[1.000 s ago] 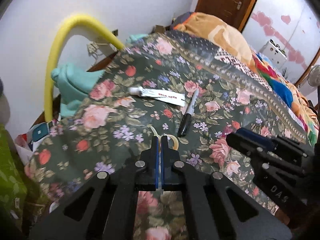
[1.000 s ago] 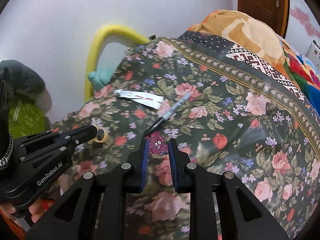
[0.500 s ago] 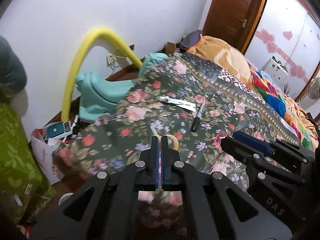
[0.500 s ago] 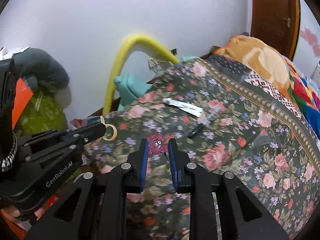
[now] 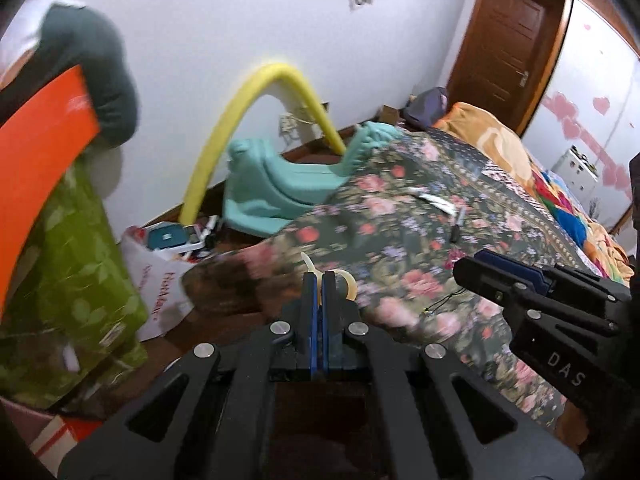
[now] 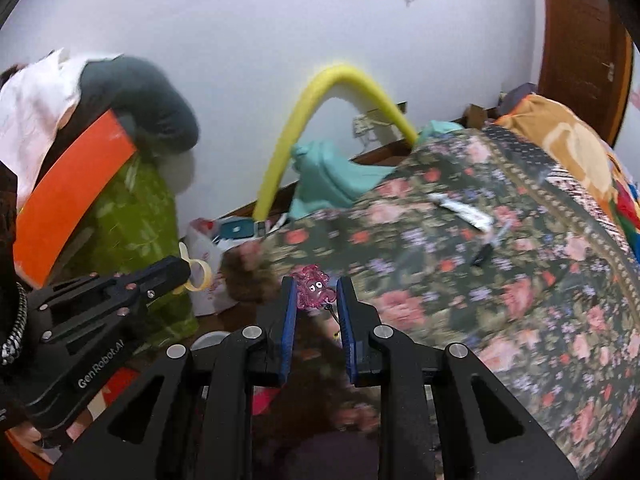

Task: Collect trash
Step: 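Carry the scissors and pink charm over the white cup and open both tools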

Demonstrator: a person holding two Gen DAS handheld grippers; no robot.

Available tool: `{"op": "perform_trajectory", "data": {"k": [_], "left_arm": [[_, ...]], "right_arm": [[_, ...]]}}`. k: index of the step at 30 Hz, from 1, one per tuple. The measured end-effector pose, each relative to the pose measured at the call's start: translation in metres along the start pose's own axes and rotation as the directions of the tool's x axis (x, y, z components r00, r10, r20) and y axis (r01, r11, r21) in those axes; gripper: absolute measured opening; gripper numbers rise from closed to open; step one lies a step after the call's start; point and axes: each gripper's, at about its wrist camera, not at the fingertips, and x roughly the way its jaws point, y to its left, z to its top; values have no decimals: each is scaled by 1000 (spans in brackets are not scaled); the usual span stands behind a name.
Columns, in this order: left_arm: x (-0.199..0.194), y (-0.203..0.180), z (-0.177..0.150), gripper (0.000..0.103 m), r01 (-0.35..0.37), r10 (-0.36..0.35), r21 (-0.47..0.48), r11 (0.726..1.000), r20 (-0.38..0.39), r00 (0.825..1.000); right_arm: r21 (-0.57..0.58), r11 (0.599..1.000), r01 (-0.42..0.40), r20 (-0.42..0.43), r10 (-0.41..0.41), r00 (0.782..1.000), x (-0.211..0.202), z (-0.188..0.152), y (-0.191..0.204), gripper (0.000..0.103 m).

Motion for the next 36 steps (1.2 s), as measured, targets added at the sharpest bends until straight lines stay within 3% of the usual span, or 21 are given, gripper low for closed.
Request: {"op": "perform_trajectory", "data": {"k": [9, 17, 24, 29, 36], "left_arm": [[-23, 82, -43, 0, -77, 74, -84, 994, -31, 997], [-14, 143, -85, 0, -138, 121, -151, 979, -118, 986], [11, 181, -116, 0, -168, 123, -198, 966, -219, 968], [35, 205, -139, 0, -188, 111, -232, 955, -308, 945], [55, 223, -147, 0, -191, 91, -255, 948, -358, 929]], "right_arm": [[-81, 995, -66, -53, 61, 997, 19, -22, 83, 18], [-156, 981, -116, -133, 96, 986, 49, -42, 144, 18], [-176, 972, -158, -250, 111, 962, 86, -59, 172, 18], [-181, 967, -182, -329, 115, 937, 118, -65, 188, 19], [-170, 965, -202, -392, 121, 912, 148, -62, 206, 19]]}}
